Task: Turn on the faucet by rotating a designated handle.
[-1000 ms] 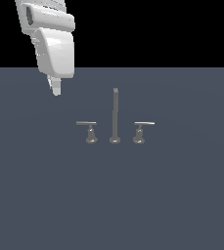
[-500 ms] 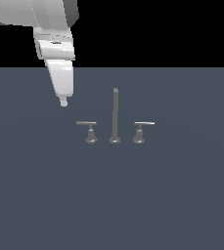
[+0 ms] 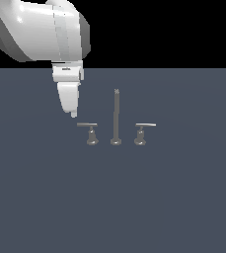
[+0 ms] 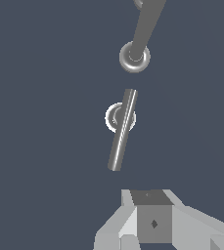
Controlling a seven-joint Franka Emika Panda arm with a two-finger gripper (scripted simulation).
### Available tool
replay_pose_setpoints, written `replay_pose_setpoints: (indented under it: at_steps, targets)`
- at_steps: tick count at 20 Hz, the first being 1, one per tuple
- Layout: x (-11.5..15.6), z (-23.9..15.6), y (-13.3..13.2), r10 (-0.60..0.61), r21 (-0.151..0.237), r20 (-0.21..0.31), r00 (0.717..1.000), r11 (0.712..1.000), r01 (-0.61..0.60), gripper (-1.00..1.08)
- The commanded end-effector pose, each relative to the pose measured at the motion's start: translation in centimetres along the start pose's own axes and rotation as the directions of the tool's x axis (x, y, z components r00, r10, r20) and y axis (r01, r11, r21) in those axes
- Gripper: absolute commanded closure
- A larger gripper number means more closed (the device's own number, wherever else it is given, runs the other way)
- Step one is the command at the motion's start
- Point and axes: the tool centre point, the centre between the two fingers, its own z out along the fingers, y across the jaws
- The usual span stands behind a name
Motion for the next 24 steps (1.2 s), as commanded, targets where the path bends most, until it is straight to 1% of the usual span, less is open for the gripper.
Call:
replay_pose_setpoints:
  at_steps: [1, 7, 12, 21, 24]
  targets:
    - [0.7, 1.3, -1.3, 0.054, 0.001, -0.005, 0.999, 0.999, -0.054, 1.08]
    - [2.3, 3.6, -3.7, 0.158, 0.003, -0.012, 0.987, 0.988, -0.158, 1.08]
    - [3.3, 4.8, -4.8, 0.210, 0.004, -0.014, 0.978, 0.978, -0.210, 1.08]
    - [3.7, 5.3, -5.3, 0.232, 0.005, -0.014, 0.973, 0.973, -0.232, 1.08]
    - [3.2, 5.3, -4.8, 0.232, 0.004, -0.014, 0.973, 0.973, -0.232, 1.08]
